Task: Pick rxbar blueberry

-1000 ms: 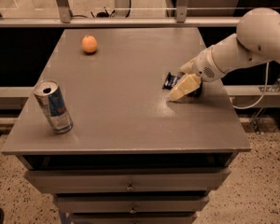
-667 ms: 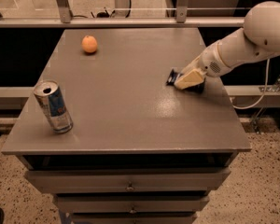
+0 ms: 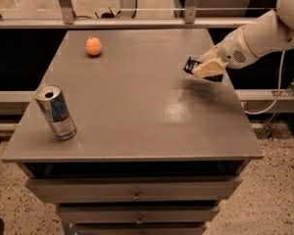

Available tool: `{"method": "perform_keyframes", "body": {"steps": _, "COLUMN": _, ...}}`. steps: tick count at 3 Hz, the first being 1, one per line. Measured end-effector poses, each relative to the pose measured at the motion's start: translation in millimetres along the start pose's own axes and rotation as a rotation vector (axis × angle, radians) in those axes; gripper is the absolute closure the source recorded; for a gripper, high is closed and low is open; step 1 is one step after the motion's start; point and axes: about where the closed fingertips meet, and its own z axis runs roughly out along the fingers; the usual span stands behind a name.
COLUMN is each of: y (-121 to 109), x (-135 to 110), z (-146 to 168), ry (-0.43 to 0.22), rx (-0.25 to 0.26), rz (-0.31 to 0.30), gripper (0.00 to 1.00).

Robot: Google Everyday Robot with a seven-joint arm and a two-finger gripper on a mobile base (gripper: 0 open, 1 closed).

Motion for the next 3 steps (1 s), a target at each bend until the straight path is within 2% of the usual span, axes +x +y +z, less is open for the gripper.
{"method": "perform_keyframes", "body": {"steps": 1, "y": 18, "x": -21, "z": -12, "ry": -0.110, "rx": -0.063, "rz": -0.027, "gripper": 1.00}}
{"method": "perform_keyframes", "body": {"steps": 2, "y": 39, "x": -53, "z": -22, "ry": -0.292, "rx": -0.147, "rz": -0.023, "gripper": 1.00}}
{"method": "perform_keyframes", "body": {"steps": 3, "y": 47, "x": -68, "z": -25, "ry": -0.345, "rx": -0.178, "rz": -0.016, "gripper": 1.00}}
